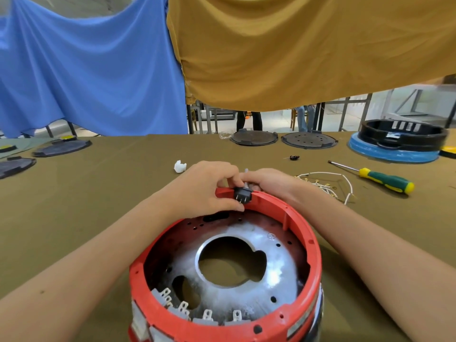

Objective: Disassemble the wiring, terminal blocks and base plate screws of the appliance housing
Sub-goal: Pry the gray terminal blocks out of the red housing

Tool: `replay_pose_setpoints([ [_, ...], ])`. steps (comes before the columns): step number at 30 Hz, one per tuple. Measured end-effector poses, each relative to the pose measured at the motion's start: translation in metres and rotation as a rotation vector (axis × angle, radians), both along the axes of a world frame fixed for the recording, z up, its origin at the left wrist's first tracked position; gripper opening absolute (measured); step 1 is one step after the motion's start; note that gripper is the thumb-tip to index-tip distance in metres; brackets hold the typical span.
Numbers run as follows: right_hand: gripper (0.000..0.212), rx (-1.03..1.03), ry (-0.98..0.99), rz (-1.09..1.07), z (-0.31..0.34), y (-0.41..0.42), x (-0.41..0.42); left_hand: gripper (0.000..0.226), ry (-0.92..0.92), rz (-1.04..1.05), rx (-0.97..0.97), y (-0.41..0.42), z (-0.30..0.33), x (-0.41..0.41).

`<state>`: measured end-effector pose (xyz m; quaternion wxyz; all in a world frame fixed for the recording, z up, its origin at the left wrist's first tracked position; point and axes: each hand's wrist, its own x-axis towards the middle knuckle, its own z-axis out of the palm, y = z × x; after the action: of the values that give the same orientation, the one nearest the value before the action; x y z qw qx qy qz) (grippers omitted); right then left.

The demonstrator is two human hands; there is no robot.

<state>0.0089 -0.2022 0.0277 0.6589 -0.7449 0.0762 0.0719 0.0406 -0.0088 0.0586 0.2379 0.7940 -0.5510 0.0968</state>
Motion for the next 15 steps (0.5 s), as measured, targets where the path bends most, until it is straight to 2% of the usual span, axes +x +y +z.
replay_pose_setpoints([
  [2, 0.019, -0.052, -0.020, -0.010, 0.004, -0.007, -0.002, 0.037, 0.022, 0.000, -0.010, 0.000, -0.001, 0.000],
  [4, 0.022, -0.021, 0.010, -0.017, 0.001, -0.010, -0.001, 0.031, 0.048, 0.001, -0.023, 0.000, -0.001, 0.000],
  [6, 0.019, 0.058, 0.077, -0.004, -0.003, -0.009, 0.003, 0.020, 0.076, 0.012, -0.031, 0.000, -0.001, 0.000],
  [9, 0.016, 0.185, 0.166, 0.042, -0.007, -0.011, 0.007, 0.015, 0.089, 0.021, -0.011, -0.001, 0.000, 0.000],
  [13, 0.005, 0.189, 0.235, 0.071, -0.009, -0.006, 0.011, 0.014, 0.110, 0.009, 0.015, -0.001, 0.000, 0.001],
  [15, 0.008, 0.160, 0.224, 0.057, -0.009, -0.002, 0.010, 0.015, 0.109, 0.005, 0.024, -0.001, -0.001, 0.002],
])
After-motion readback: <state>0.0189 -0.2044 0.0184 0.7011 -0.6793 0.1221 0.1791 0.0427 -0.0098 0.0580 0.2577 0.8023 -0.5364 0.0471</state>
